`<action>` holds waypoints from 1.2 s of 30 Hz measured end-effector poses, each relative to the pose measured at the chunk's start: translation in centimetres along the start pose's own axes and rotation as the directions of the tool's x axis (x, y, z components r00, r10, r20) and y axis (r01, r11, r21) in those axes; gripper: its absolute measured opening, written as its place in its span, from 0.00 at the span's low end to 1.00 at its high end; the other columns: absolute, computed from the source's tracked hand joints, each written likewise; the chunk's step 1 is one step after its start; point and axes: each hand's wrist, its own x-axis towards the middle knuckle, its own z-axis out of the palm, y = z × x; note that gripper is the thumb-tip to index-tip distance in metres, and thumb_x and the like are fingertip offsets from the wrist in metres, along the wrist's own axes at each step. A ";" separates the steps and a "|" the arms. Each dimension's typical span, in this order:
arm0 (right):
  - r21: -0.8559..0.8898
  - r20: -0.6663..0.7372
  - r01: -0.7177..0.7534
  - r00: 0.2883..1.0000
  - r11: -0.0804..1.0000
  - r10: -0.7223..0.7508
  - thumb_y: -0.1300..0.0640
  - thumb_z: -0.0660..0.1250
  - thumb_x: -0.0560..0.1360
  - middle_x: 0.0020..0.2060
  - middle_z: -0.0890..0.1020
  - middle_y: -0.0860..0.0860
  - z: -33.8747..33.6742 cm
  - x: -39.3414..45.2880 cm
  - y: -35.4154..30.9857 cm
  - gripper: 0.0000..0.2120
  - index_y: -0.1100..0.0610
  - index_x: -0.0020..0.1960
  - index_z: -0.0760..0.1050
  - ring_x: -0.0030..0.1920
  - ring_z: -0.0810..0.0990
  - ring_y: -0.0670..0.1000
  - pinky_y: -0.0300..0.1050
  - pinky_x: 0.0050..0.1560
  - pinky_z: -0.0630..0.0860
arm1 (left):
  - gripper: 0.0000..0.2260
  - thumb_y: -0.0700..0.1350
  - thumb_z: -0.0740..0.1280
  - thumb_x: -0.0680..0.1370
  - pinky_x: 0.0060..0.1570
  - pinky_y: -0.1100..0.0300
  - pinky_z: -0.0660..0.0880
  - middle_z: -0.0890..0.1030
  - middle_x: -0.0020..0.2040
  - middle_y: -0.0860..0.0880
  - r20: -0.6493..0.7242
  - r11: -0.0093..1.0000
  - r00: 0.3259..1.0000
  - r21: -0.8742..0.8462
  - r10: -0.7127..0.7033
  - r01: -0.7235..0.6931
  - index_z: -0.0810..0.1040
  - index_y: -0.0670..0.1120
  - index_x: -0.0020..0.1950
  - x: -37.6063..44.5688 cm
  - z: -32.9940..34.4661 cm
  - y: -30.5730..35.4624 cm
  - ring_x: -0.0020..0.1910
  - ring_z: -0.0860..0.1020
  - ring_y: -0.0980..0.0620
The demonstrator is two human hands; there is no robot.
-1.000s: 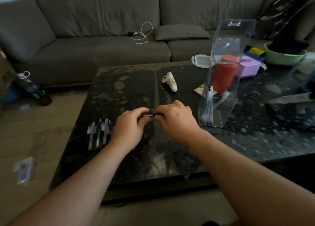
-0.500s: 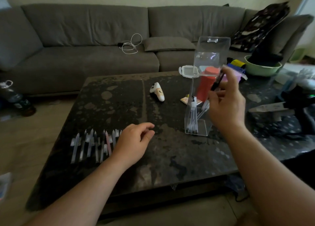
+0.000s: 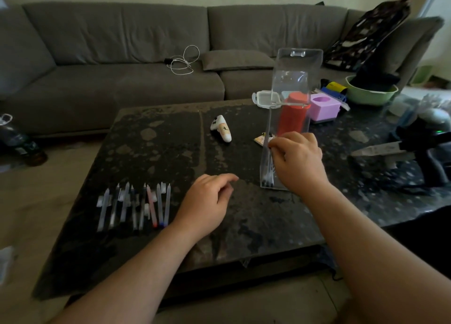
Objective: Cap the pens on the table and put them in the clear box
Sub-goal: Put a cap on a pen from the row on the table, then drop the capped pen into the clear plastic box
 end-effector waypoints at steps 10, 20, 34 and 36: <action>0.175 0.208 0.210 0.947 0.962 -0.244 0.59 0.65 0.76 0.51 0.80 0.55 4.8 -1.5 -7.3 0.16 0.54 0.61 0.83 0.53 0.79 0.60 0.54 0.55 0.78 | 0.12 0.46 0.65 0.82 0.62 0.51 0.72 0.81 0.57 0.57 -0.071 0.934 0.976 0.283 -0.207 0.218 0.83 0.59 0.60 -0.5 -3.4 -4.6 0.61 0.74 0.51; 0.204 0.618 0.288 0.703 0.936 -0.351 0.53 0.62 0.80 0.55 0.77 0.53 10.7 -3.6 -15.6 0.13 0.50 0.61 0.80 0.56 0.79 0.56 0.50 0.56 0.77 | 0.19 0.51 0.62 0.84 0.66 0.50 0.71 0.74 0.68 0.51 -0.180 0.746 0.851 0.417 -0.493 0.520 0.74 0.62 0.74 -1.4 -6.1 -9.9 0.66 0.70 0.46; 0.044 0.670 0.149 0.729 0.988 -0.139 0.54 0.68 0.80 0.57 0.76 0.54 11.5 -2.6 -14.1 0.07 0.50 0.58 0.76 0.57 0.78 0.56 0.50 0.54 0.78 | 0.20 0.60 0.64 0.81 0.67 0.48 0.67 0.71 0.69 0.51 -0.128 0.693 0.839 0.507 -0.529 0.513 0.73 0.64 0.74 0.2 -4.5 -11.4 0.67 0.68 0.45; 0.028 0.668 0.113 0.737 0.993 -0.103 0.56 0.68 0.79 0.55 0.77 0.55 10.9 -2.3 -13.4 0.06 0.49 0.51 0.72 0.55 0.79 0.57 0.49 0.51 0.77 | 0.19 0.59 0.65 0.81 0.67 0.48 0.67 0.72 0.69 0.51 -0.134 0.695 0.846 0.511 -0.516 0.505 0.74 0.64 0.73 0.6 -4.3 -11.2 0.67 0.68 0.44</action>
